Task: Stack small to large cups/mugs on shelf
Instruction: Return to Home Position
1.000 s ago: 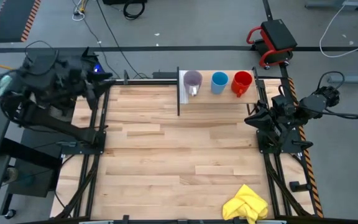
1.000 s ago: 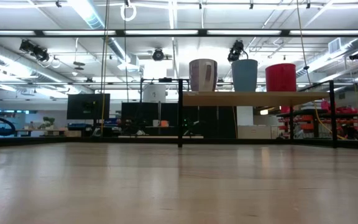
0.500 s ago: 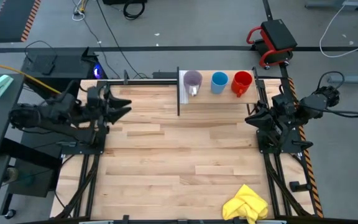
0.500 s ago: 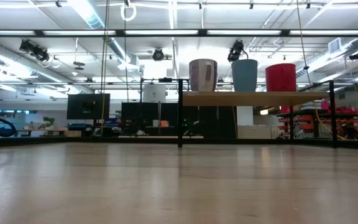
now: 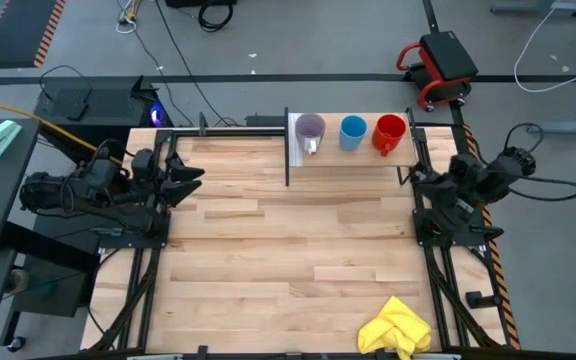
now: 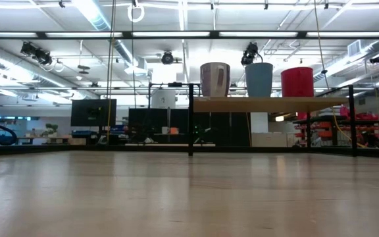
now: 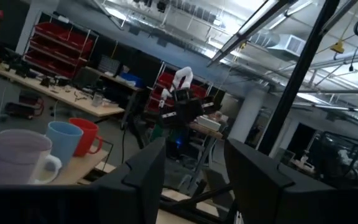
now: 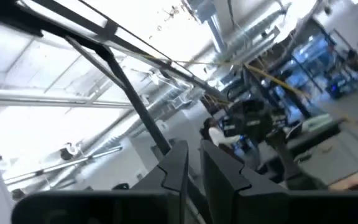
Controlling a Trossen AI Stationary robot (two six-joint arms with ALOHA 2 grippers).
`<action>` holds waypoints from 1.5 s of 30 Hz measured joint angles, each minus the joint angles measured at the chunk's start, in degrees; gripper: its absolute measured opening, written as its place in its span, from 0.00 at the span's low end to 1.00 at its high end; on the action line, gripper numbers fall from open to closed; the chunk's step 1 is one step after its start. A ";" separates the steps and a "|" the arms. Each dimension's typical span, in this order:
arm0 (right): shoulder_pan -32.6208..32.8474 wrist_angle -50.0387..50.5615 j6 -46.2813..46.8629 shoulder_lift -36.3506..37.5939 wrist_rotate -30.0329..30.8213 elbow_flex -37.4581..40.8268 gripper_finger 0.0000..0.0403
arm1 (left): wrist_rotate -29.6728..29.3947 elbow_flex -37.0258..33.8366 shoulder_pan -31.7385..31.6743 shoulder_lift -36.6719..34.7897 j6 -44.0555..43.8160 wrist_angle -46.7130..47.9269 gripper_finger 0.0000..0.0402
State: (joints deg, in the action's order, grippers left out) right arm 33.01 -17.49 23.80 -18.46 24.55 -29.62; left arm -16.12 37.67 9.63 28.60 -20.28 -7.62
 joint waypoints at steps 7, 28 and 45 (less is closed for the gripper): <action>0.12 0.49 -6.84 10.26 2.47 1.98 0.12 | 2.12 0.00 -0.01 0.22 2.14 0.16 0.44; 0.13 -23.82 -0.52 10.37 0.89 23.58 0.12 | 2.08 -19.61 -0.02 -2.40 1.31 -22.52 0.43; -0.25 -32.33 -4.10 10.39 0.47 29.08 0.12 | 2.07 -24.96 -0.05 -2.65 0.82 -27.01 0.44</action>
State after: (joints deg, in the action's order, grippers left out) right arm 32.76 -49.82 19.71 -8.08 25.02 -0.54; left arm -14.04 12.71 9.58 25.95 -19.46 -34.63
